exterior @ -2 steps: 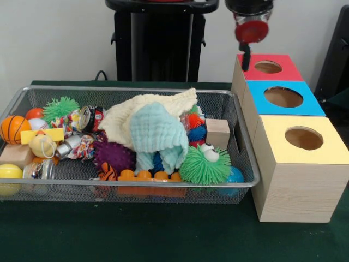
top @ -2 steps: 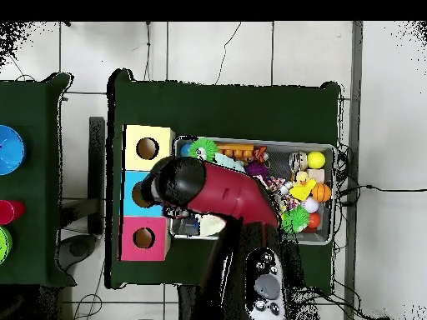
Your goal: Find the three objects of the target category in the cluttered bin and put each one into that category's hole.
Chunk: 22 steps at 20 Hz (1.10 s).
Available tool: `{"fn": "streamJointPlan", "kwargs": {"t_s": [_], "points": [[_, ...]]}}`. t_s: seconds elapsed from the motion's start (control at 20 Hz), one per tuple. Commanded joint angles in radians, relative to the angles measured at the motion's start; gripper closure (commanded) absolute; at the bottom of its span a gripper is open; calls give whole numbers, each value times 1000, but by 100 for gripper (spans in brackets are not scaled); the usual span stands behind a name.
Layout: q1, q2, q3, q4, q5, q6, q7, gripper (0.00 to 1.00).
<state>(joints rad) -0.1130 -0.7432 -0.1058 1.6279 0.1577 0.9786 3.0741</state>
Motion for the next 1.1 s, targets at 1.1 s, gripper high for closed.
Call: {"fn": "streamJointPlan", "kwargs": {"t_s": [1.1], "points": [[-55, 158, 24, 194, -105, -584, 78, 0]]}}
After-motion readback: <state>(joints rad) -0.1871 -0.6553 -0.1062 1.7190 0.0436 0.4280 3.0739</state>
